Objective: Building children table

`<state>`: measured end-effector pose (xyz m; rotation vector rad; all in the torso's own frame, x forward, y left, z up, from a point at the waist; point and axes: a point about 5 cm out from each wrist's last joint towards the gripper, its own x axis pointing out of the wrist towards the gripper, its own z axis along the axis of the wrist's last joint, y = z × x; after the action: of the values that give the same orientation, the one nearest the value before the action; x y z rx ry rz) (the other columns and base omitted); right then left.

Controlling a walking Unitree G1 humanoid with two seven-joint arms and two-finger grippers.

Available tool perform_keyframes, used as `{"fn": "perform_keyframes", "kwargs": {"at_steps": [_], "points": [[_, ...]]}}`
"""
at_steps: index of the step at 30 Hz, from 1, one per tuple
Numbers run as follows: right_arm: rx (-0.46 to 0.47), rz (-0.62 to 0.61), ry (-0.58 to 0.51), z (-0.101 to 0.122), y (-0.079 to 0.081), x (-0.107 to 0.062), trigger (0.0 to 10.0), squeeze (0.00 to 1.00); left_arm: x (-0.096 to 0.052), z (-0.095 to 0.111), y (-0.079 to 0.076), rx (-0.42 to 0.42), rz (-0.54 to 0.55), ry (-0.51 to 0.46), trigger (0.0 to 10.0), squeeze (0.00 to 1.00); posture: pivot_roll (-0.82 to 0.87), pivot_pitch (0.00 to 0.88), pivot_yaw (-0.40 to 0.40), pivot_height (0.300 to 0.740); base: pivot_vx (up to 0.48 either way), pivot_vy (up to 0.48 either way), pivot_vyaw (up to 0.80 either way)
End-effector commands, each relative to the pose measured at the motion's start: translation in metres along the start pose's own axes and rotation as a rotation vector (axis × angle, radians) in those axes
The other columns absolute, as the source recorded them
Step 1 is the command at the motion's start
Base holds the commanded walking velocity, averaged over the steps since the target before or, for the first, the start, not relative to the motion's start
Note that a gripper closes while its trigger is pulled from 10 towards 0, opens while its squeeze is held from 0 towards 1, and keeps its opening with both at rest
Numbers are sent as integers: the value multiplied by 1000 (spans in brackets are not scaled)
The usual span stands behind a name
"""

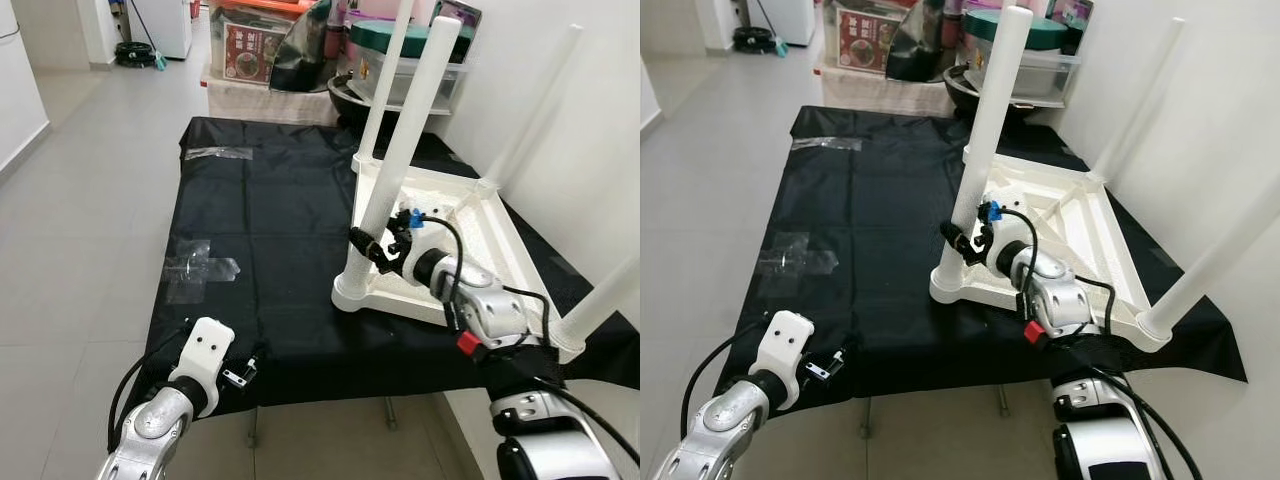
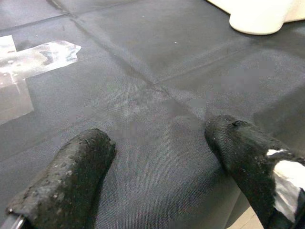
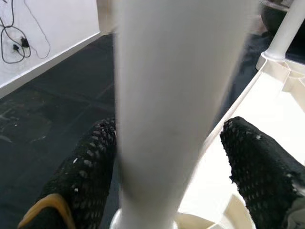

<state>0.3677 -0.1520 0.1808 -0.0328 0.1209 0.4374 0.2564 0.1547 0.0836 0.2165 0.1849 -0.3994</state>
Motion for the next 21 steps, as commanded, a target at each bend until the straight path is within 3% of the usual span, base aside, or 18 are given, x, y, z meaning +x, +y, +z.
{"fn": "perform_keyframes", "kwargs": {"at_steps": [1, 5, 6, 7, 8, 10, 11, 16, 21], "points": [[12, -7, 21, -7, 3, -2, 10000, 0, -1, -13, -5, -18, -13, 64, 10000, 0, 59, 0, -164, 740, 0, 0, 0], [49, -11, 20, -15, 14, 1, 10000, 0, 3, -11, -6, -16, -20, 57, 10000, 0, 54, 0, -160, 740, 0, 0, 0], [56, -19, 13, -15, 13, 2, 9098, 0, 3, -11, -6, -16, -20, 57, 10000, 0, 54, 0, -160, 740, 0, 0, 0], [61, -25, 7, -14, 13, 2, 9098, 0, 3, -11, -6, -16, -19, 56, 10000, 0, 54, 0, -160, 740, 0, 0, 0], [62, -34, 3, -14, 12, 2, 3922, 0, 3, -11, -6, -15, -19, 57, 10000, 0, 54, 0, -160, 740, 0, 0, 0], [63, -63, -3, -12, 9, 2, 3922, 0, 2, -11, -5, -14, -19, 57, 10000, 0, 54, 0, -160, 740, 0, 0, 0], [77, -94, -34, -8, 5, 2, 0, 0, 2, -12, -6, -15, -19, 58, 10000, 0, 56, 0, -162, 740, 0, 0, 0], [123, -162, -128, 8, -2, 1, 0, 0, 2, -13, -7, -16, -21, 59, 10000, 0, 55, 0, -161, 740, 0, 0, 0], [137, -212, -139, 10, -2, 2, 0, 0, 3, -12, -7, -16, -21, 57, 10000, 0, 57, 0, -164, 740, 0, 0, 0]]}}
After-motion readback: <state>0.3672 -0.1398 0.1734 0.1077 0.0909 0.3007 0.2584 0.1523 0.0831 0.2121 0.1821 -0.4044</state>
